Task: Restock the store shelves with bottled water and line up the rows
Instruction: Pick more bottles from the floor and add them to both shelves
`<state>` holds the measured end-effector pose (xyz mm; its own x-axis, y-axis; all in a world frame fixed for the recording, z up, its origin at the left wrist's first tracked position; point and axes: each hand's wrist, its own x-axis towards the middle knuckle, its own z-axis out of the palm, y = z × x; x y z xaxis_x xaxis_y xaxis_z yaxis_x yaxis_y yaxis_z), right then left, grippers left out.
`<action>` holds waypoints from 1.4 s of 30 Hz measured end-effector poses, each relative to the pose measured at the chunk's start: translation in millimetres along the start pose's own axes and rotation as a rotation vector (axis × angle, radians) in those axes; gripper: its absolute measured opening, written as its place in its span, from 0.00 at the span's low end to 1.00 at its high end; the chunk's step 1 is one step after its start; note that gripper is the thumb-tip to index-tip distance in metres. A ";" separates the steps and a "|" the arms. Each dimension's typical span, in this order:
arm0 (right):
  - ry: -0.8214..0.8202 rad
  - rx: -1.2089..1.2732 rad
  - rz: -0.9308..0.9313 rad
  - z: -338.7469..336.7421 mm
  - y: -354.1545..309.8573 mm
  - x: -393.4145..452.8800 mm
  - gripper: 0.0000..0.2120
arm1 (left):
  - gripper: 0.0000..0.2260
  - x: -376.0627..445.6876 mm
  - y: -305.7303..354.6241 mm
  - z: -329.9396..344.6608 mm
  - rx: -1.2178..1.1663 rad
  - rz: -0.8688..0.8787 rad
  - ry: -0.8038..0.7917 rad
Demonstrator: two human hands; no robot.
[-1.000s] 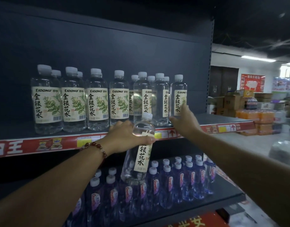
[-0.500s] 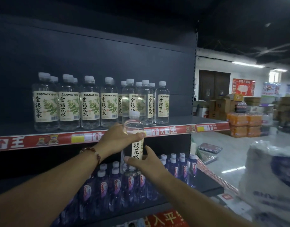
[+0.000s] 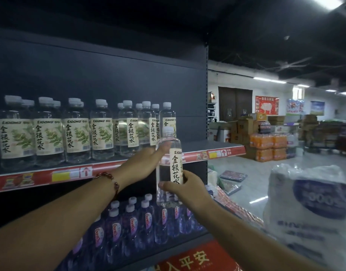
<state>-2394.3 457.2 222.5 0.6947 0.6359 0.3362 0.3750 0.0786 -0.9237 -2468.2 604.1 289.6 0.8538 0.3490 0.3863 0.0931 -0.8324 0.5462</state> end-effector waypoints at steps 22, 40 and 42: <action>-0.014 0.251 0.005 -66.8 37.7 51.7 0.23 | 0.11 62.8 -93.6 27.2 0.841 0.380 0.353; 0.239 0.155 -0.002 -76.1 2.4 206.8 0.29 | 0.09 73.3 -112.4 33.1 0.689 0.508 0.518; 0.279 0.024 0.006 -72.2 6.0 220.4 0.34 | 0.09 72.9 -113.5 34.3 0.684 0.502 0.514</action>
<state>-2194.6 542.4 304.3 0.8403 0.4010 0.3648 0.3579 0.0951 -0.9289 -2398.9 709.3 230.3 0.5643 -0.1023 0.8192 0.1953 -0.9476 -0.2530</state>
